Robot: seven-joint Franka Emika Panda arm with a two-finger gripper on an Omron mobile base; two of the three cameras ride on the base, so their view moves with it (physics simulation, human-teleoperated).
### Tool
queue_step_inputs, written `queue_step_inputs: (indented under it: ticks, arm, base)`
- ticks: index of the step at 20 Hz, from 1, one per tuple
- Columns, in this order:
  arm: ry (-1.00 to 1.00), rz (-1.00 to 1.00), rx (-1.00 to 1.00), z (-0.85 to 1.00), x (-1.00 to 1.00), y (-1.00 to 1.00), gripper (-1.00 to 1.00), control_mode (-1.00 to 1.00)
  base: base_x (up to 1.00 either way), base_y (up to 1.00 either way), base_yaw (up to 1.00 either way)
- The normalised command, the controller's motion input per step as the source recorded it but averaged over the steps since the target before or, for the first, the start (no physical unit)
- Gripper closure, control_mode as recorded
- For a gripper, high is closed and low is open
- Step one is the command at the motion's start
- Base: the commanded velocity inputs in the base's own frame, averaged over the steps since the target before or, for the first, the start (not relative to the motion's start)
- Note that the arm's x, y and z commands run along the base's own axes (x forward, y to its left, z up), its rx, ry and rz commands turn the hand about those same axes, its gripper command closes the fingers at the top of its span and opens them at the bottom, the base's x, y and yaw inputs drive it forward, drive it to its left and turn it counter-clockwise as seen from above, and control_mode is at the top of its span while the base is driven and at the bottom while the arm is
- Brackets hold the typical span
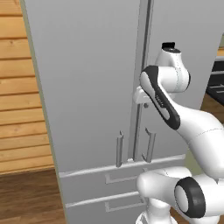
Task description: Take the strawberry from the fridge and place it on top of the pancake, located on the dining counter.
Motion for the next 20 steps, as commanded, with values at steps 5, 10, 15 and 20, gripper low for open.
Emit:
queue_step_inputs:
  ticks: [5, 10, 15, 20]
  arm:
    - [0.0, 0.0, -0.01, -0.01, 0.0, 0.0, -1.0, 1.0]
    - [0.0, 0.0, 0.0, 0.0, 0.0, 0.0, -1.0, 1.0]
    - [0.0, 0.0, 0.0, 0.0, 0.0, 0.0, -1.0, 1.0]
    - [0.0, 0.0, 0.0, 0.0, 0.0, 0.0, -1.0, 1.0]
  base:
    - [-0.41, 0.01, 0.0]
    - [-0.52, 0.17, -0.02]
    - [0.02, 0.25, 0.0]
    - [0.01, 0.11, 0.0]
